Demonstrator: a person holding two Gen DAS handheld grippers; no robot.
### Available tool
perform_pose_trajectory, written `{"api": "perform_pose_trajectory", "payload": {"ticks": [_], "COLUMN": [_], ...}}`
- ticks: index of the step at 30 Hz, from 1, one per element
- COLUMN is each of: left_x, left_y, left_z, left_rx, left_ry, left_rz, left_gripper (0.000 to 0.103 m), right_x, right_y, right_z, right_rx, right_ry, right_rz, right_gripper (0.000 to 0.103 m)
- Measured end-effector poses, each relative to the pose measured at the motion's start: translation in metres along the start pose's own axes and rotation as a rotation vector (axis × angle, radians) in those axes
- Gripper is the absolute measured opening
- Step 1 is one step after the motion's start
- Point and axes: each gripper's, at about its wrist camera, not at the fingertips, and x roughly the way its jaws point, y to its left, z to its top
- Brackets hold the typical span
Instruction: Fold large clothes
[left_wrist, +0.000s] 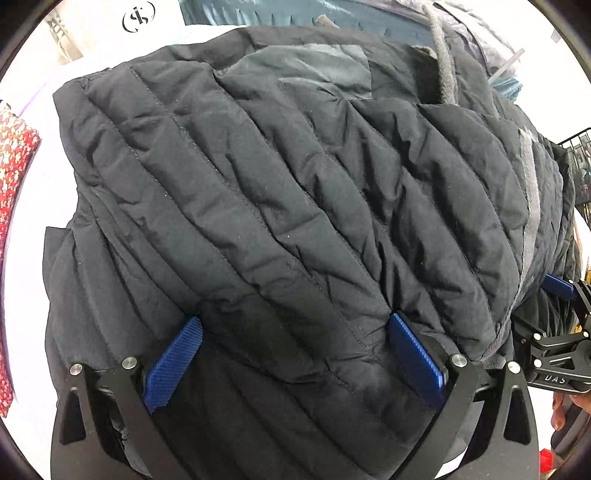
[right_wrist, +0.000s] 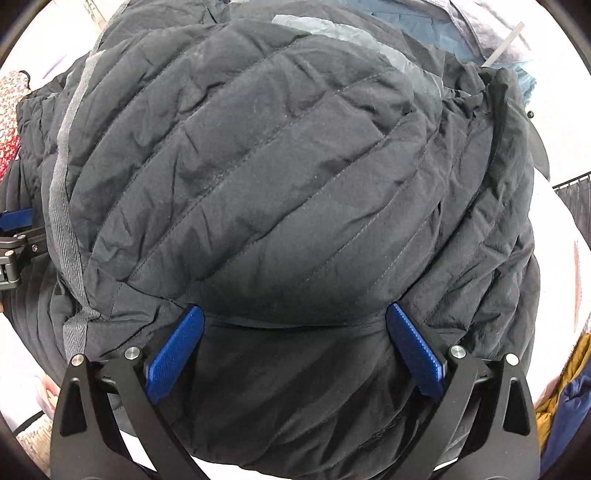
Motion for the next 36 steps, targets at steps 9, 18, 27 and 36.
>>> {"api": "perform_pose_trajectory", "payload": {"ticks": [9,18,27,36], "left_x": [-0.029,-0.079,-0.097,-0.09], "left_y": [-0.006,0.014,0.031,0.071], "left_z": [-0.041,-0.102,-0.134,-0.093], "left_rx": [0.022,-0.012,0.023,-0.142], "left_ry": [-0.142,-0.226,-0.251,-0.238], "left_rz": [-0.013,-0.041,-0.014,-0.104], "left_gripper": [0.097,0.097,0.097,0.097], "right_x": [-0.021,-0.076,-0.091,-0.061], "right_y": [-0.009,-0.028,-0.124,-0.175], "right_z": [-0.026,-0.094,-0.148,-0.135], "right_rx": [0.016,0.001,0.271,0.441], "right_ry": [-0.061,-0.257,-0.301,-0.24], "right_rz": [0.043,0.087,0.078,0.326], "right_gripper": [0.098,0.097,0.097,0.097]}}
